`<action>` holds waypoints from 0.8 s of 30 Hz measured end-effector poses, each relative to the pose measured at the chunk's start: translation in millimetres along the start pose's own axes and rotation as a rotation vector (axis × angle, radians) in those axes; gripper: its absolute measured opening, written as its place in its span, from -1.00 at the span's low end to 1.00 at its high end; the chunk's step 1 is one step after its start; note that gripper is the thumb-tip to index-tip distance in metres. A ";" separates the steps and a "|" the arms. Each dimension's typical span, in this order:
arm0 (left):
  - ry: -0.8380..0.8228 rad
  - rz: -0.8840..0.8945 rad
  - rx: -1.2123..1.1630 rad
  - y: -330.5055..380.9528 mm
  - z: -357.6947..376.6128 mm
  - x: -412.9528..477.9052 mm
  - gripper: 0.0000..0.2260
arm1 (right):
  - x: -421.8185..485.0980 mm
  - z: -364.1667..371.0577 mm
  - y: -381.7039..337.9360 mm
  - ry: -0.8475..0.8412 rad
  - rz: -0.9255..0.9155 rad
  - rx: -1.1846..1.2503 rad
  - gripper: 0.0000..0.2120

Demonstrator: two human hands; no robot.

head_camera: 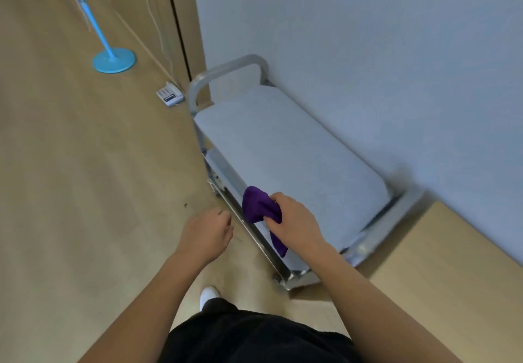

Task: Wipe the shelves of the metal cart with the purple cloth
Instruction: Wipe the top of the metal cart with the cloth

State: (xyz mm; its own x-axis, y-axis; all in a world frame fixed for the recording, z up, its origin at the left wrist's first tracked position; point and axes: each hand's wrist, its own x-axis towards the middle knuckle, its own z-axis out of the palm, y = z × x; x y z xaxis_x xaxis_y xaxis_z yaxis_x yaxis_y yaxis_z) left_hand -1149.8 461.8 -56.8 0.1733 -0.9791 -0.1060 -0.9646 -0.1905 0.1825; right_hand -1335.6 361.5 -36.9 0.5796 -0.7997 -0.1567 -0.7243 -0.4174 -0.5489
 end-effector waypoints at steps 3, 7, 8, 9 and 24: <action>-0.019 -0.027 0.003 -50.4 -8.9 12.5 -0.82 | 36.4 18.8 -35.3 -0.027 0.013 0.028 -0.74; -0.028 -0.024 0.009 -94.0 -21.8 39.1 -0.81 | 75.6 30.4 -61.3 -0.011 0.038 0.015 -0.74; -0.031 -0.011 0.010 -101.0 -23.9 47.4 -0.82 | 84.1 31.7 -64.6 0.000 0.046 0.011 -0.75; -0.034 0.004 0.013 -106.6 -25.8 56.3 -0.82 | 92.8 33.0 -66.5 0.007 0.057 0.009 -0.75; -0.148 0.157 0.040 -157.3 -31.7 239.3 -0.81 | 264.3 42.7 -31.7 0.021 0.269 0.045 -0.74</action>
State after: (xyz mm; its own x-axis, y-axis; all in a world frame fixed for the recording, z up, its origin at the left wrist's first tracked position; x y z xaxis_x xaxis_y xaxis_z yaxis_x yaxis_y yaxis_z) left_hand -950.2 255.2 -79.9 -0.0080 -0.9749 -0.2226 -0.9850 -0.0308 0.1699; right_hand -1143.5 181.8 -96.0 0.3601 -0.8882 -0.2855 -0.8339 -0.1692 -0.5254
